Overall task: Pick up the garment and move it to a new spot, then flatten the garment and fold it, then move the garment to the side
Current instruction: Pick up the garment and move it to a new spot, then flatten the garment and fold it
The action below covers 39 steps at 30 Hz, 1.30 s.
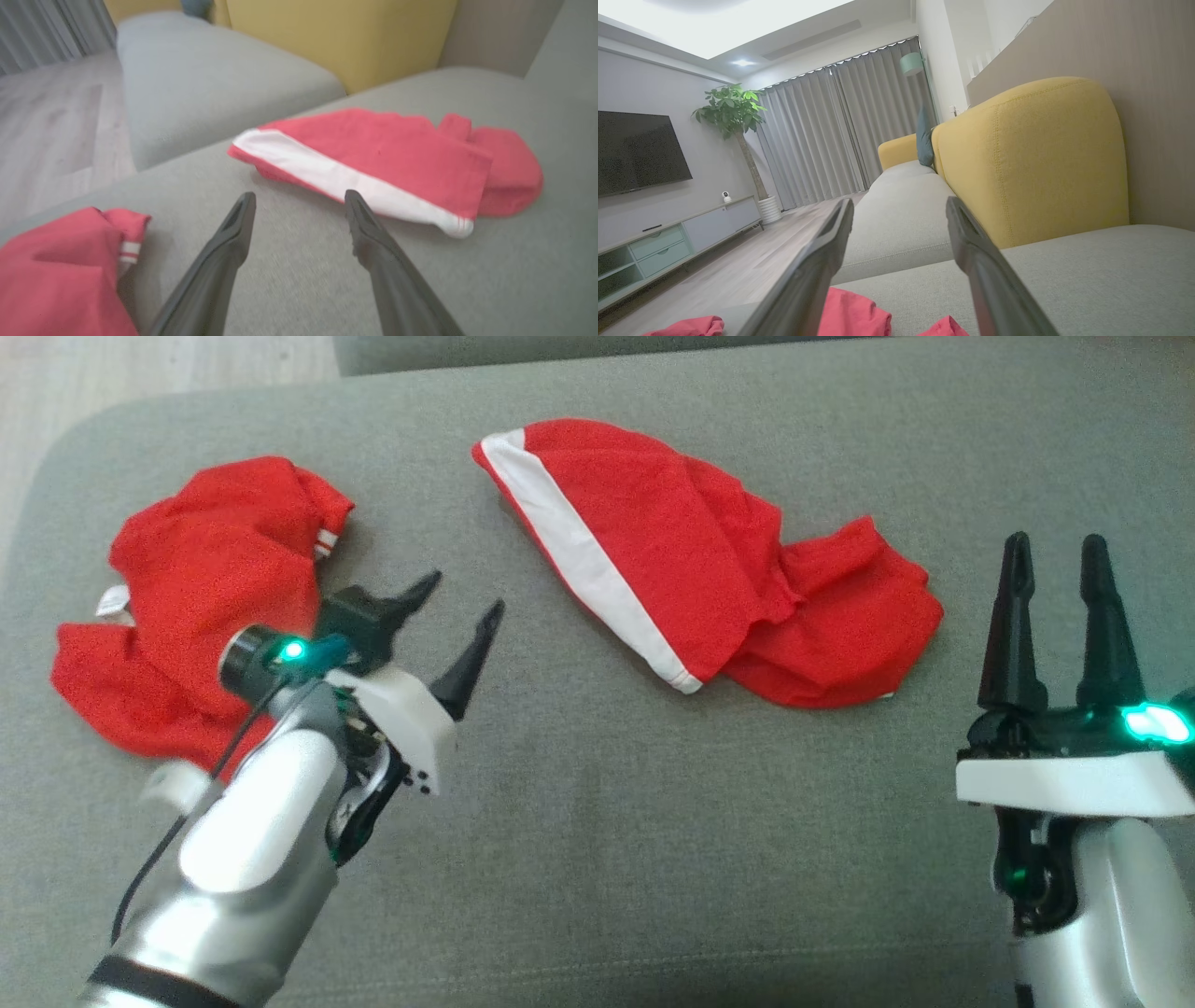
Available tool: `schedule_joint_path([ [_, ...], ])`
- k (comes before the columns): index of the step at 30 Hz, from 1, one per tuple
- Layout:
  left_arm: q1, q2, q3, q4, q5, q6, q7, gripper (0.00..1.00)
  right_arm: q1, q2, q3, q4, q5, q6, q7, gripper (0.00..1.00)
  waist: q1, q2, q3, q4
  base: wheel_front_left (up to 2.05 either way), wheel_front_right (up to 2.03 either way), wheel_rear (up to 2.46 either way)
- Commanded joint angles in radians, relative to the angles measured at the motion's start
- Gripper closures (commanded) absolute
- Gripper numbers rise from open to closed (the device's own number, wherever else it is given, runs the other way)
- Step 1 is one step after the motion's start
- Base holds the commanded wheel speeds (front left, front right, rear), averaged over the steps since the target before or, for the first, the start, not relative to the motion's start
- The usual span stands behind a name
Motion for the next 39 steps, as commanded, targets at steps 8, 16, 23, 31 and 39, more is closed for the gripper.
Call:
schedule_joint_path([
  [8,0.122,0.031,0.184,-0.249,-0.042,0.169,-0.127,0.0,0.043,-0.006,0.032,-0.016,-0.043,0.008,-0.006,0.0,0.0,0.0,-0.057,0.053,0.0,0.0,0.0],
  [16,0.389,-0.063,0.369,-0.526,0.053,0.258,-0.133,0.0,0.096,-0.006,0.037,0.005,-0.088,0.008,-0.006,0.0,0.0,0.0,-0.093,0.087,0.0,0.0,0.0],
  [23,0.459,-0.133,0.435,-0.559,0.146,0.187,-0.133,0.0,0.104,-0.006,0.043,0.011,-0.105,0.008,-0.006,0.0,0.0,0.0,-0.094,0.092,0.0,0.0,0.0],
  [31,0.467,-0.186,0.461,-0.533,0.187,0.112,-0.133,0.0,0.078,-0.006,0.073,0.012,-0.155,0.008,-0.006,0.0,0.0,0.0,-0.065,0.103,0.0,0.0,0.0],
  [39,0.452,-0.21,0.456,-0.516,0.201,0.068,-0.133,0.0,0.034,-0.006,0.156,0.08,-0.246,0.008,-0.006,0.0,0.0,0.0,-0.029,0.141,0.0,0.0,0.0],
])
